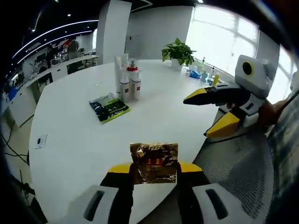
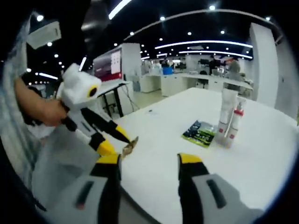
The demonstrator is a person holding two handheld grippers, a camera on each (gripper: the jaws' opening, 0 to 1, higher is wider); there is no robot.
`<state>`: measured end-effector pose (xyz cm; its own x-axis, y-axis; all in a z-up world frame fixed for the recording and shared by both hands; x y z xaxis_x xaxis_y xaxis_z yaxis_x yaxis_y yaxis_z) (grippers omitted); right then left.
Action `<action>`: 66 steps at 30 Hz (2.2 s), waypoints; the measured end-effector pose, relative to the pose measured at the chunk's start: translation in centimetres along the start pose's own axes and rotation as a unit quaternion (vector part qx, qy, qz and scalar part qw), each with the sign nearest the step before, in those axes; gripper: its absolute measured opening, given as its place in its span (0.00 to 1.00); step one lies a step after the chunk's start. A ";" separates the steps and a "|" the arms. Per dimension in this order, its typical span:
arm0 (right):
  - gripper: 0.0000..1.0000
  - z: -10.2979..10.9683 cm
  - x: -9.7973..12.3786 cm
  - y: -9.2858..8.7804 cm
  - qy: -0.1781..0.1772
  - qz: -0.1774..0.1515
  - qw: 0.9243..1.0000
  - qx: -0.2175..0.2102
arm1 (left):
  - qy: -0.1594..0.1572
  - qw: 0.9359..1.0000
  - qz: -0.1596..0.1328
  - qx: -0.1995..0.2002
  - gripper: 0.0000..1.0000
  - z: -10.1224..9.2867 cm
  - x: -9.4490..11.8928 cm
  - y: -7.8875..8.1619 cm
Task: Arrange the skincare products in the storage area until every visible bottle or jar stands upright without overlapping.
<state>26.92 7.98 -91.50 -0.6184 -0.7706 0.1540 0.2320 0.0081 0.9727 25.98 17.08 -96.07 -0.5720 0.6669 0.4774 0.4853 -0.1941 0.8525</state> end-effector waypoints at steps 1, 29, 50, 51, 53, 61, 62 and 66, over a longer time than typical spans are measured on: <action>0.40 0.0 0.0 -0.1 0.001 0.002 1.000 -0.010 | -0.001 1.000 -0.001 -0.002 0.36 -0.4 -0.1 0.0; 0.03 1.7 0.8 -0.6 0.030 0.025 0.984 -0.173 | -0.035 0.989 -0.066 -0.124 0.36 -5.8 -0.3 2.7; 0.00 1.9 1.3 -0.5 0.047 0.032 0.985 -0.164 | -0.105 0.987 -0.056 -0.111 0.39 -3.6 1.0 2.3; 0.00 2.0 1.2 -0.5 0.048 0.033 0.985 -0.165 | -0.112 0.987 -0.059 -0.099 0.39 -3.3 1.1 2.3; 0.00 2.1 1.3 -0.5 0.056 0.034 0.984 -0.164 | -0.137 0.987 -0.063 -0.052 0.39 -3.5 1.3 2.4; 0.00 3.5 1.5 0.2 0.096 0.025 0.983 -0.152 | -0.214 0.976 -0.037 -0.015 0.33 -4.5 1.7 1.7; 0.00 3.9 1.6 0.1 0.108 0.028 0.982 -0.150 | -0.217 0.975 -0.037 -0.008 0.31 -4.5 1.8 1.8; 0.00 5.1 1.8 -0.3 0.141 0.046 0.978 -0.149 | -0.234 0.970 -0.055 0.044 0.27 -5.0 2.1 2.2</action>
<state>21.86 9.83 -90.65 -0.3628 -0.9209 0.1427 0.5105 -0.0684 0.8571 22.55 14.44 -92.17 -0.2707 0.9375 0.2185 0.5050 -0.0550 0.8614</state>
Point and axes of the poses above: the point that each gripper's makers call its tool centre point, and the gripper's own axes: x roughly backward along the fingers, z roughly to its left, y roughly out of its top, the point moved 2 cm from there along x, roughly backward along the fingers, and after that the axes turned 14 degrees about -z, right-handed, at the moved point
